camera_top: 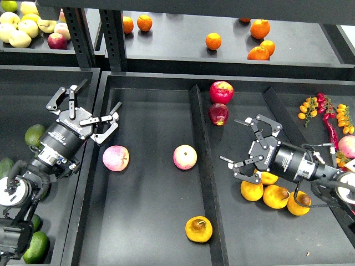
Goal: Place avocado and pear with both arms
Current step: 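Withdraw the left gripper and move the right gripper toward the yellow pear, then lower the right gripper onto the yellow pear and close it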
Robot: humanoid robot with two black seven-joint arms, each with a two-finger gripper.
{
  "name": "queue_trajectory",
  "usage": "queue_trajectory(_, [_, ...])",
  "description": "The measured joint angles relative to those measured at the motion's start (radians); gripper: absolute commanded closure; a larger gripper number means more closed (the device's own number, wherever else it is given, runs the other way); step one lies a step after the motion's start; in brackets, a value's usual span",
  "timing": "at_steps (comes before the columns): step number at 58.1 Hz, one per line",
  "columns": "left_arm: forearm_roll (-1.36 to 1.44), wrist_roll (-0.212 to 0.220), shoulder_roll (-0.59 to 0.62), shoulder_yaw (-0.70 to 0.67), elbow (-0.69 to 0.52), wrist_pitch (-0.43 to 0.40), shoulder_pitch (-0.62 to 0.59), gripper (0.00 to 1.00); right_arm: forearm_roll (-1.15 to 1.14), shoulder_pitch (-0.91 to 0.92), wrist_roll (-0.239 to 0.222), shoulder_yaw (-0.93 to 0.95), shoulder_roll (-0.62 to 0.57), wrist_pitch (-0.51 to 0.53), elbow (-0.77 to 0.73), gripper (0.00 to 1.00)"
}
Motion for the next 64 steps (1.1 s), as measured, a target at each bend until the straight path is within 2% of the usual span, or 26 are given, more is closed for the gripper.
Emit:
queue_trajectory(17, [0.0, 0.0, 0.0, -0.012, -0.011, 0.0, 0.054, 0.01, -0.162, 0.035, 0.0, -0.148, -0.018, 0.0, -0.002, 0.0])
queue_trajectory(46, [-0.001, 0.0, 0.0, 0.008, -0.044, 0.0, 0.083, 0.01, -0.261, 0.087, 0.001, -0.433, -0.044, 0.0, -0.017, 0.0])
queue_trajectory(64, [-0.001, 0.0, 0.0, 0.011, -0.048, 0.0, 0.086, 0.01, -0.32, 0.087, 0.001, -0.497, -0.014, 0.0, -0.068, 0.02])
